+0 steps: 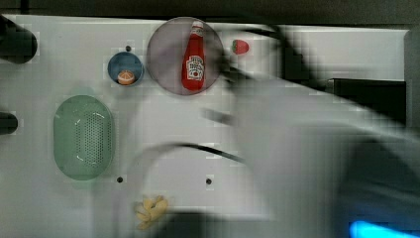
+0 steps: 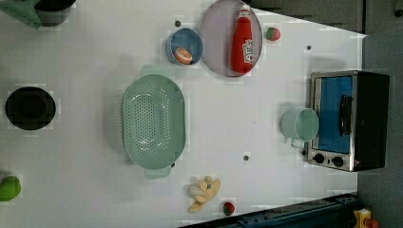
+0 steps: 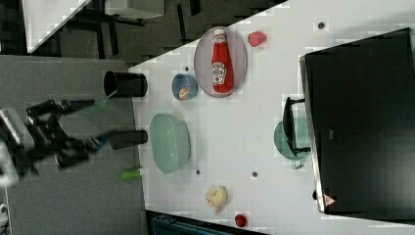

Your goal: Drag strainer right to left.

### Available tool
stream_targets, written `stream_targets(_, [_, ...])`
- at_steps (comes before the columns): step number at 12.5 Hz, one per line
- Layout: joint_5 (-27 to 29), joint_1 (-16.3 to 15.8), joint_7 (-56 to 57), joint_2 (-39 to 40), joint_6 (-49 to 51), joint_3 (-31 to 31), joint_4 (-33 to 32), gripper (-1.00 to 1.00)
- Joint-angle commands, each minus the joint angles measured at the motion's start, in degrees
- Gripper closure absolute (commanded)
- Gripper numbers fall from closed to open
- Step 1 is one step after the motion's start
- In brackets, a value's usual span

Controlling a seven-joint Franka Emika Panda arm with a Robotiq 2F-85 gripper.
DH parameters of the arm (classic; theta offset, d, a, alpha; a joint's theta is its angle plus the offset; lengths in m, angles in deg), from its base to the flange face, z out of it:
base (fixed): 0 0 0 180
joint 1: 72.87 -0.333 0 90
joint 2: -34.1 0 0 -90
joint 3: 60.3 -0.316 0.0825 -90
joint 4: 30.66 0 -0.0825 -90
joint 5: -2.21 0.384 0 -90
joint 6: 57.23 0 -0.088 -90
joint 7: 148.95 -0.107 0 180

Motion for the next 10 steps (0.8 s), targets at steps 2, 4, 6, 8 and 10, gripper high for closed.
stream_targets(2, [0.72,0.12,10.71,3.40,4.33,4.54,-4.97,-1.00])
stream_targets(4, [0.72,0.14,10.71,3.89,4.48,5.30,-4.97,-1.00])
stream_targets(6, [0.72,0.15,10.71,4.18,4.48,5.44,-4.98,-1.00])
stream_targets(8, [0.72,0.12,10.71,4.44,4.48,5.43,-4.98,-1.00])
stream_targets(10, [0.72,0.13,10.71,4.65,4.48,5.42,-4.98,-1.00])
